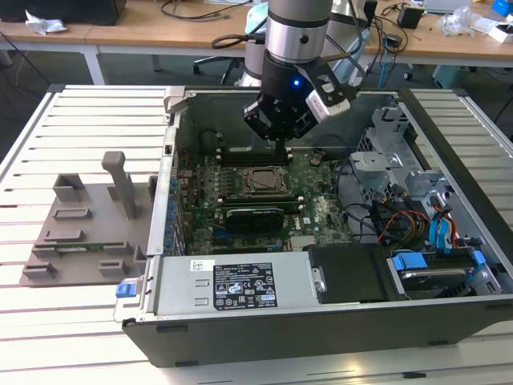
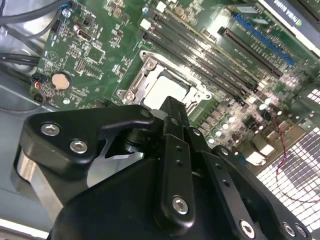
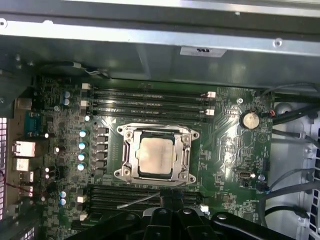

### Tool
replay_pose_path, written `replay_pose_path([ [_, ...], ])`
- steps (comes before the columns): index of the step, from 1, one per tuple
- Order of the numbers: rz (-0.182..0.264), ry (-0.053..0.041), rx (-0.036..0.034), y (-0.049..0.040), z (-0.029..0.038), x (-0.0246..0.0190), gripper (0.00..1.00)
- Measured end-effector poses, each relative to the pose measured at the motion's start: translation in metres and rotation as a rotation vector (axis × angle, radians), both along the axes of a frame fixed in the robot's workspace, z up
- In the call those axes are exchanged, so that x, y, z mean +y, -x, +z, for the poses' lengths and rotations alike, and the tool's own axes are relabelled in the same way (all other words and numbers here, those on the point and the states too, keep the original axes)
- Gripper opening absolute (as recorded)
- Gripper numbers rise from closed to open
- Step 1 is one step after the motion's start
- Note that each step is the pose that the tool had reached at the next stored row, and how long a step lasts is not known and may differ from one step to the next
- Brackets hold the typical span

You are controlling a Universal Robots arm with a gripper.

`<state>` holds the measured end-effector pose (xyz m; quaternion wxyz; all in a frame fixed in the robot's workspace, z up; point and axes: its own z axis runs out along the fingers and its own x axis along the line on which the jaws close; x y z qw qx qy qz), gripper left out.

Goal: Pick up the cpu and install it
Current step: 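Install the second cpu locking lever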

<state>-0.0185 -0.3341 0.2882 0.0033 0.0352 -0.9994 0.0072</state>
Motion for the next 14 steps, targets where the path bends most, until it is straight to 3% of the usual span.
replay_pose_path([
  [2, 0.000, -0.0034, 0.0001, 0.0000, -0.0001, -0.0073, 0.11],
  [8, 0.000, -0.0102, 0.0001, 0.0000, -0.0002, -0.0163, 0.11],
  [9, 0.000, -0.0215, 0.0001, 0.0001, -0.0003, -0.0191, 0.11],
  [10, 0.000, -0.0435, 0.0000, 0.0001, -0.0004, -0.0218, 0.11],
  [11, 0.000, -0.0742, 0.0001, 0.0002, -0.0005, -0.0251, 0.11],
  [12, 0.000, -0.0910, 0.0001, 0.0003, -0.0005, -0.0282, 0.11],
  [13, 0.000, -0.1045, 0.0001, 0.0005, -0.0007, -0.0325, 0.11],
  [14, 0.000, -0.1093, 0.0001, 0.0006, -0.0009, -0.0353, 0.11],
])
